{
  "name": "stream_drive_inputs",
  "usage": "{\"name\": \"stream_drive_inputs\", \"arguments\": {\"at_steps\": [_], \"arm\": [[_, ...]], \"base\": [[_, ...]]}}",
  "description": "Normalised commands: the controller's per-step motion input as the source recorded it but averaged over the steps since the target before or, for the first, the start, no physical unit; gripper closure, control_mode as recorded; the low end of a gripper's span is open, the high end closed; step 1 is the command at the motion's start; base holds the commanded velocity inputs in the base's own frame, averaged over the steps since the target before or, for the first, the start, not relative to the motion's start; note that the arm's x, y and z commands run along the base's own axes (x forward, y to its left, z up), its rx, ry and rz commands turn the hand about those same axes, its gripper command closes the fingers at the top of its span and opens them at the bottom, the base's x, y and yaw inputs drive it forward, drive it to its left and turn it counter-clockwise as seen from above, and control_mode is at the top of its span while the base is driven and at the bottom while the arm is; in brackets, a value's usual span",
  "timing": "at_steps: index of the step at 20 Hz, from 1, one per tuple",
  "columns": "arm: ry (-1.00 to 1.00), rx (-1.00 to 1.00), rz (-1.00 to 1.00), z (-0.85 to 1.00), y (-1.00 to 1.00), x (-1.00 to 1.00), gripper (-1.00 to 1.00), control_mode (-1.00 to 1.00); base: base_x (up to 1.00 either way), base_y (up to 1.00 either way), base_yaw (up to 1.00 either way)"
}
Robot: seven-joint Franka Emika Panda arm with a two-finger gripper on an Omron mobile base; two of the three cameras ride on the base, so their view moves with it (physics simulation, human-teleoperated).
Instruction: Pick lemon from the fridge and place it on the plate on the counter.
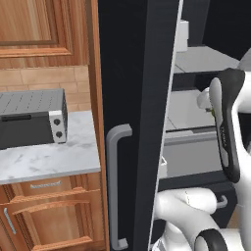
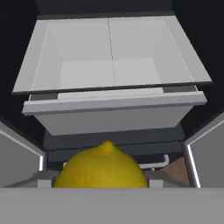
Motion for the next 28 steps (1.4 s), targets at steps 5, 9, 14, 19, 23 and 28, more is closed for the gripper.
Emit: {"name": "stream_drive_inputs", "arguments": {"at_steps": [5,9,14,19,23,28], "arm": [[0.14,-0.04,0.03,-0.10,0.06,-0.88,1.00,-1.00],[0.13,0.00,0.06,0.00,0.00,-0.60,1.00,-1.00],[0.13,0.00,0.02,-0.07,0.08,-0.37,1.00,-1.00],[0.00,0.00,0.00,-0.17,0.13,0.00,1.00,-1.00],[0.00,0.07,-0.02,-0.13,0.03,-0.04,1.00,-1.00],[0.00,0.11,-0.10,-0.04,0.00,-0.11,1.00,-1.00]], "base": [[0.00,0.00,0.00],[0.00,0.00,0.00],[0.00,0.00,0.00],[0.00,0.00,0.00],[0.00,0.00,0.00],[0.00,0.00,0.00]]}}
